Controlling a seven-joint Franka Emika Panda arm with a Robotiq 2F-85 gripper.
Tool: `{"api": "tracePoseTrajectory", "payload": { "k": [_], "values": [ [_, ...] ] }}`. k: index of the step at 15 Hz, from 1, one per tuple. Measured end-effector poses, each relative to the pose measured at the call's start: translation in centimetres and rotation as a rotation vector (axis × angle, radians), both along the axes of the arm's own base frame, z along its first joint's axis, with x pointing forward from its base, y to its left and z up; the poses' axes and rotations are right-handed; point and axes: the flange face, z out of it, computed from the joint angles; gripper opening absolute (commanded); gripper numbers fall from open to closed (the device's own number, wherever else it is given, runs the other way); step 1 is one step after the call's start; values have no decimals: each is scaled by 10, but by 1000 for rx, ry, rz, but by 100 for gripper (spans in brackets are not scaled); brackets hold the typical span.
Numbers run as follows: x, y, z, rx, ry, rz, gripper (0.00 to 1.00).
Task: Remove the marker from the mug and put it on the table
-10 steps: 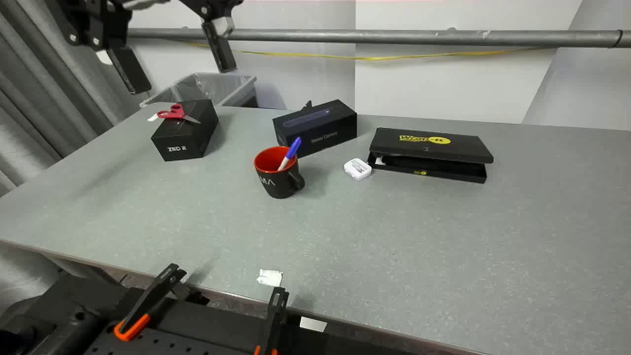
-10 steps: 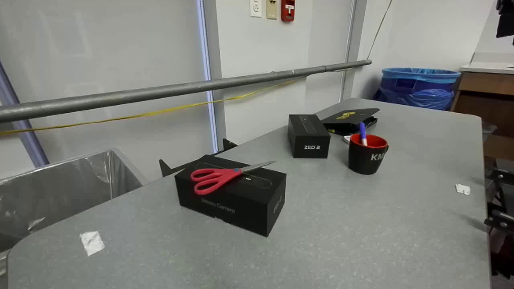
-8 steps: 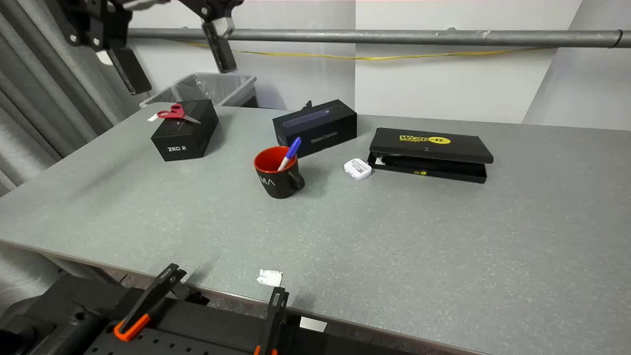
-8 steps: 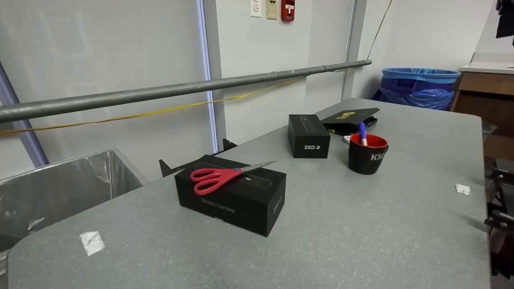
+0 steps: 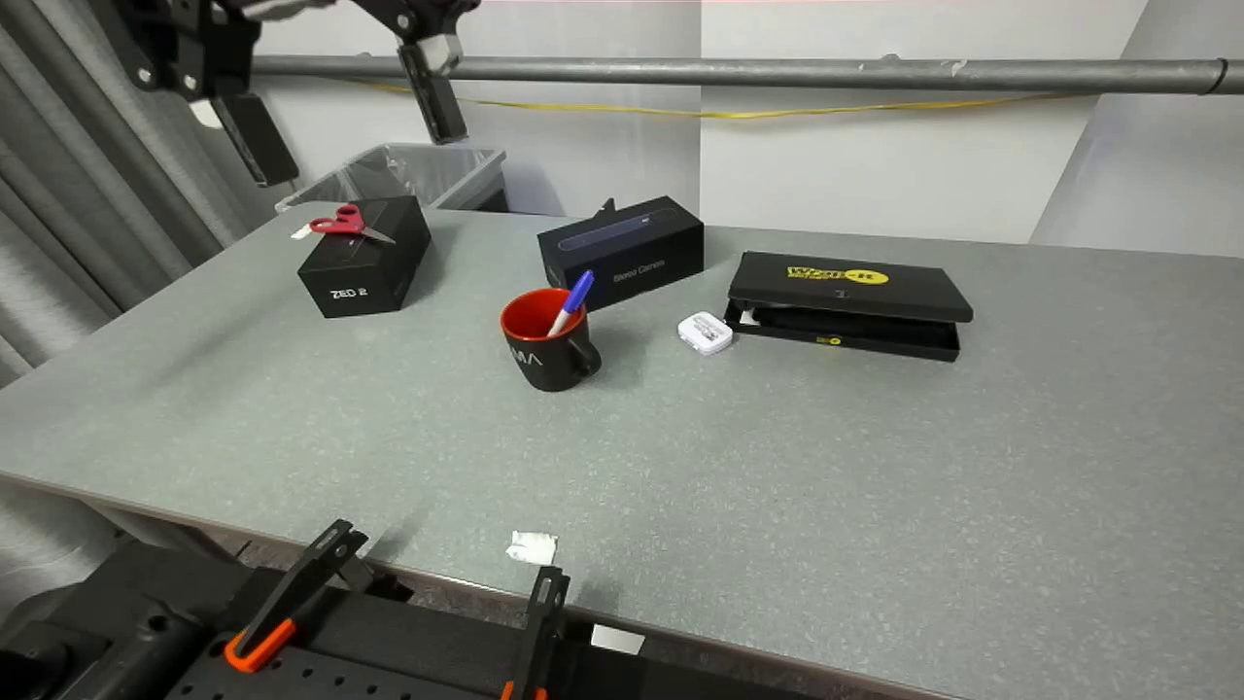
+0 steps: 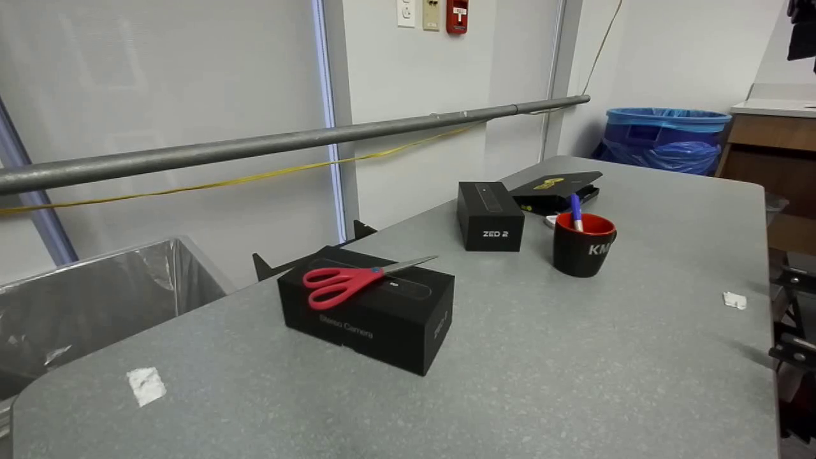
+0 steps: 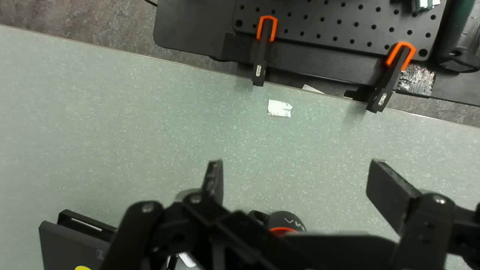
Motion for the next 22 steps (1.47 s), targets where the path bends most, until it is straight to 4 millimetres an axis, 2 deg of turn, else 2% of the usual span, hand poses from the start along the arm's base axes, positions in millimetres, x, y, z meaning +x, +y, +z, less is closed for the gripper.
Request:
{"api": "tracePoseTrajectory", "payload": {
  "k": [5, 9, 12, 16, 18, 22],
  "values": [
    [2, 0, 1, 4, -24, -18, 100],
    [24, 1, 3, 23, -169, -140, 100],
    [55, 0, -14, 37, -263, -274, 100],
    [97, -8, -55, 29, -297, -445, 100],
    [103, -9, -67, 26, -270, -451, 100],
    [101, -9, -60, 28, -287, -449, 100]
  ]
}}
